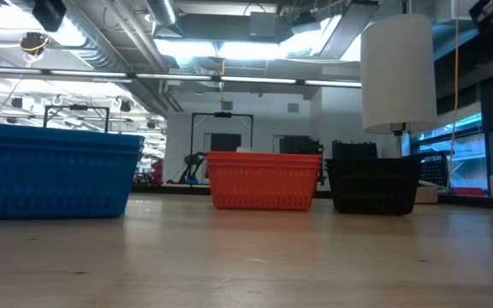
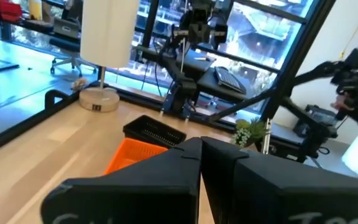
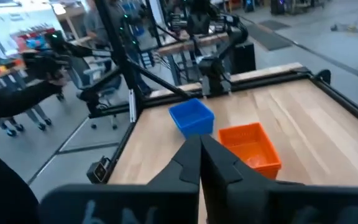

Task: Stack baskets by color
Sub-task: Return to Home Position

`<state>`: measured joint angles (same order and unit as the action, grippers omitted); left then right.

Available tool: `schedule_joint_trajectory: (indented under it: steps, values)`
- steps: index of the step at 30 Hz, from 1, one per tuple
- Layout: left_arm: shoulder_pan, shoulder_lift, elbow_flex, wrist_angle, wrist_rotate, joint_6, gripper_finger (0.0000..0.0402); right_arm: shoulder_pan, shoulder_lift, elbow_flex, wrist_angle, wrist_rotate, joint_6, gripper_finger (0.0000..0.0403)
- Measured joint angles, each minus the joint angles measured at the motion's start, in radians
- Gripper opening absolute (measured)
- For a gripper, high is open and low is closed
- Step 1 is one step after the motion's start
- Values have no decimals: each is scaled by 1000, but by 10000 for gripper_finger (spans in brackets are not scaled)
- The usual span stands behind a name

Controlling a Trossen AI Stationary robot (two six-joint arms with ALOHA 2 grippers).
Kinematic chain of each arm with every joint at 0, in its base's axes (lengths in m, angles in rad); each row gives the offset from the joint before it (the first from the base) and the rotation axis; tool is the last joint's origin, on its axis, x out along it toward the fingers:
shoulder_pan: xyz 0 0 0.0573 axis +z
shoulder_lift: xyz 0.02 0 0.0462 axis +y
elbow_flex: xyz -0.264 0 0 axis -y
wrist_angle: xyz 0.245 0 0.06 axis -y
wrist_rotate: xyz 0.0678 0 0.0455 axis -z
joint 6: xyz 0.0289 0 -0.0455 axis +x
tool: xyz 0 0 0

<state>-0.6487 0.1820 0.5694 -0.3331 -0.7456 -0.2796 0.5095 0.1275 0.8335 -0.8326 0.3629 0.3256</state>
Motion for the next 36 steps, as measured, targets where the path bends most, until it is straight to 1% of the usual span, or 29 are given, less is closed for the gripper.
schedule_joint_trajectory:
  steps: [4,6,8,10,13,16,21,26,28,33,36]
  values:
    - [0,-74,-36,1,1,31,0,0,-123,-58,17,-26,-44,0]
    - [0,-111,-50,-1,1,53,0,0,-122,-58,-7,-18,-49,0]
    - [0,-149,-60,-1,-1,78,0,-1,-117,-51,-28,-41,-62,0]
    - [0,-179,-71,1,-8,114,0,-1,-123,-50,2,-49,-87,0]
    - [2,-179,-80,5,-20,166,0,-2,-122,-59,35,-56,-121,0]
    - [3,-178,-90,22,-30,185,0,-2,-123,-99,118,-73,-170,0]
    - [2,-179,-171,111,-27,189,0,-2,-122,-230,311,-107,-250,0]
    - [2,-179,-302,223,-28,186,0,-2,-122,-364,441,-107,-257,0]
    - [3,-179,-357,277,-32,186,0,-3,-122,-422,504,-131,-256,0]
    - [2,-179,-477,367,-31,179,0,-3,-122,-585,726,-197,-256,0]
    - [2,-179,-543,394,-31,177,0,-2,-122,-676,819,-201,-255,0]
